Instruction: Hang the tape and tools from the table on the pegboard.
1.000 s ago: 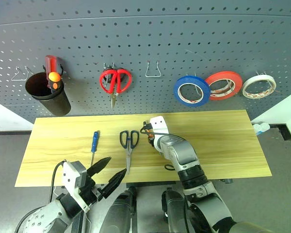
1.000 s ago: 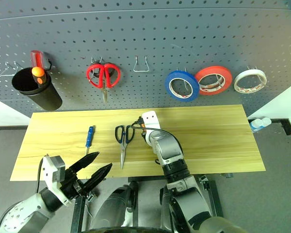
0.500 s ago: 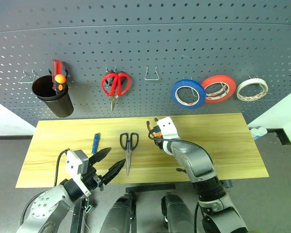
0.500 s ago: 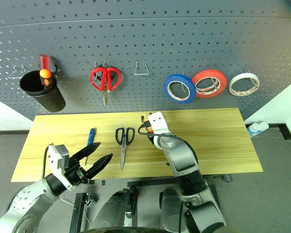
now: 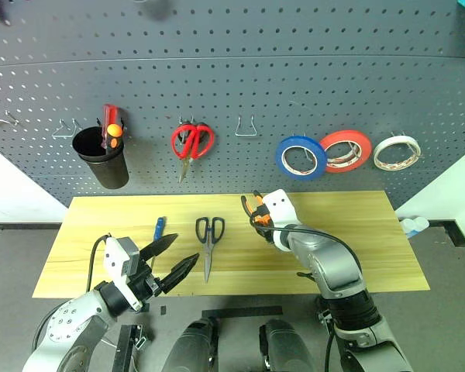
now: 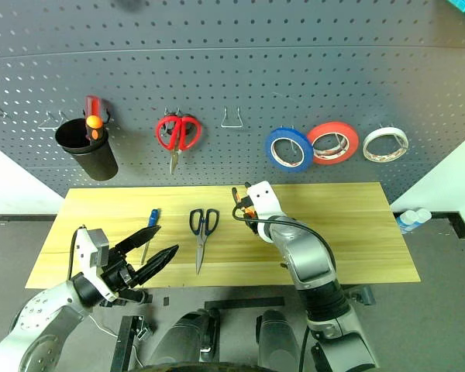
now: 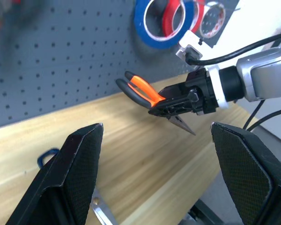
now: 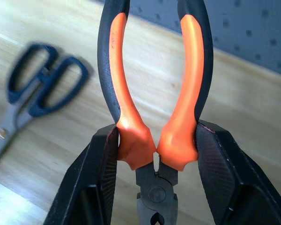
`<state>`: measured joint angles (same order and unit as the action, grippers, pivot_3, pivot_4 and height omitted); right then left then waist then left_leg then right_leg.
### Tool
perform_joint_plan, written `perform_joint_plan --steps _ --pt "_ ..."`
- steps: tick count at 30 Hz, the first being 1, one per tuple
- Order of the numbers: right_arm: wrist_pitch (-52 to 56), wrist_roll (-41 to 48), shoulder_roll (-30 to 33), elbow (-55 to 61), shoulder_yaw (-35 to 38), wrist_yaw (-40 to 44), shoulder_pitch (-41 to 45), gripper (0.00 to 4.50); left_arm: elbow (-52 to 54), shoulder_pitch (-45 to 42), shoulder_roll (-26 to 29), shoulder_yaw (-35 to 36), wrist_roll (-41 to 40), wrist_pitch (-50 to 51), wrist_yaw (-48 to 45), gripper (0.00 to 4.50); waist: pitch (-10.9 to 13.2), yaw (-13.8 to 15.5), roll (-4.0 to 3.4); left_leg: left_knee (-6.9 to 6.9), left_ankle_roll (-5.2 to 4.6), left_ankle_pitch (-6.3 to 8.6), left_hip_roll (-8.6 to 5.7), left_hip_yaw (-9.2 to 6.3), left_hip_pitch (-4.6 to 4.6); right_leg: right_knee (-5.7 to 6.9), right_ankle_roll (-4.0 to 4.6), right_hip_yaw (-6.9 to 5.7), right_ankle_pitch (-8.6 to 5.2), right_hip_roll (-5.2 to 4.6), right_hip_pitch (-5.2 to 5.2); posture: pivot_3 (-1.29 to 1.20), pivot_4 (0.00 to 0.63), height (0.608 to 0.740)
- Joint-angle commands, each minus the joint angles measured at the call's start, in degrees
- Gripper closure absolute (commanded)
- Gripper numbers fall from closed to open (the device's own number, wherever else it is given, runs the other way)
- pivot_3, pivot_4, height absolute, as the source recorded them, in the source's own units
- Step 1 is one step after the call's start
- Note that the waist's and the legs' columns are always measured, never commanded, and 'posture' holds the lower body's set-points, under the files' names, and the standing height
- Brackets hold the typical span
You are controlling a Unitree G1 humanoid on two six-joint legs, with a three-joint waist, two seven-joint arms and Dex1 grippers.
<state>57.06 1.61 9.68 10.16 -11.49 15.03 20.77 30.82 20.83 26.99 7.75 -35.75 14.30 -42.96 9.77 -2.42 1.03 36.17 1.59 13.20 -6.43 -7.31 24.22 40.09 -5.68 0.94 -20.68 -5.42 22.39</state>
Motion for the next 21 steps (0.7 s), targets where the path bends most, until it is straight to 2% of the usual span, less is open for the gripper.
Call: perform_joint_plan --steps 1,12,21 --pt "-3.5 1.5 1.3 2.7 2.0 1.7 1.5 2.42 4.7 0.5 0.7 0.9 -2.5 -0.3 -1.0 0.65 -0.3 0.0 0.00 0.01 0.00 0.00 -0.01 0.00 -0.03 0.00 0.00 0.00 0.00 0.00 -0.04 -0.02 0.087 0.717" --pt "-11.1 4.1 7.0 -1.5 6.5 7.5 5.1 2.42 5.6 3.1 0.5 5.4 -2.0 -3.4 -0.6 0.65 -2.0 0.1 -0.12 0.01 0.07 -0.06 0.03 0.00 -0.22 0.04 0.06 0.03 0.03 0.07 -0.19 0.01 0.063 0.717" --pt "-16.4 5.3 9.8 -5.7 9.1 9.8 8.6 2.42 4.5 3.0 -0.5 6.1 -1.9 -5.2 -0.4 0.65 -3.8 0.2 -0.17 0.01 0.13 -0.22 0.06 0.00 -0.26 0.13 0.15 0.03 0.13 0.12 -0.19 0.02 0.029 0.717"
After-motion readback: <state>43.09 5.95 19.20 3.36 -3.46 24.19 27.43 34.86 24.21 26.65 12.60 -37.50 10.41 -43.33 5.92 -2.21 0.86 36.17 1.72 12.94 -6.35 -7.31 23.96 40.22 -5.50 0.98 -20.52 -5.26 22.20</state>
